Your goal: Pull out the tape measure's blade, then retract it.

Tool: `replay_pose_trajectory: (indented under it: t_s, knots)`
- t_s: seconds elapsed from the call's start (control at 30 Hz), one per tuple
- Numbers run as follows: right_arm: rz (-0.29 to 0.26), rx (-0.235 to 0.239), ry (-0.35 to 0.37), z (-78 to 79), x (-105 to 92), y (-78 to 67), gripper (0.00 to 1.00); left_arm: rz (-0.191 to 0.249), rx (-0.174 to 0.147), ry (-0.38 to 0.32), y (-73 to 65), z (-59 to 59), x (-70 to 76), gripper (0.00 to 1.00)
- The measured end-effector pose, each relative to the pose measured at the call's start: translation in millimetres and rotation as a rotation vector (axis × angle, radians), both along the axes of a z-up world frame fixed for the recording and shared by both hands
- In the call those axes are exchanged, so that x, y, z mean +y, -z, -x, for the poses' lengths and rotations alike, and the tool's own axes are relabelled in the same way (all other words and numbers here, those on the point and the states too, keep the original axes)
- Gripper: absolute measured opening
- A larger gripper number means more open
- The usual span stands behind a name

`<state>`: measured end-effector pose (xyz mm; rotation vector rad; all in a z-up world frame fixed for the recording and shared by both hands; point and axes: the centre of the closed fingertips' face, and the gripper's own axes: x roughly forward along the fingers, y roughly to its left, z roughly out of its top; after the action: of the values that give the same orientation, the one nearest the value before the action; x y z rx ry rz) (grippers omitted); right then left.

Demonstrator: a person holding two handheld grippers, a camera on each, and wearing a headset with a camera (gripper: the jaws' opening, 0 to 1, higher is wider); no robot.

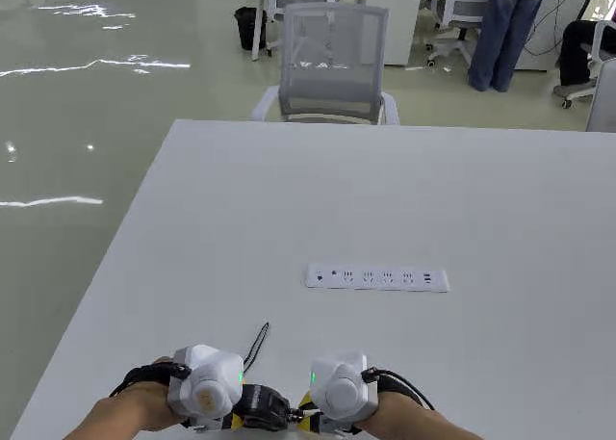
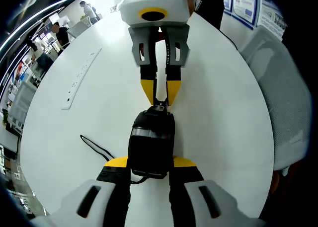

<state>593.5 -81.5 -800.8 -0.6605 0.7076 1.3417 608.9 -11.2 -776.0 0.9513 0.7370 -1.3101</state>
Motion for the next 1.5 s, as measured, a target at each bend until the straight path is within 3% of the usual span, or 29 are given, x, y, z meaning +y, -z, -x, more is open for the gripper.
replay_pose_trajectory:
  t_s: [1.5]
  knots:
    - [0.023, -0.001, -0.017, 2.6, -23.6, -3.2, 0.1, -0.009, 0.003, -0.003, 0.2, -0.1, 0.6, 0.25]
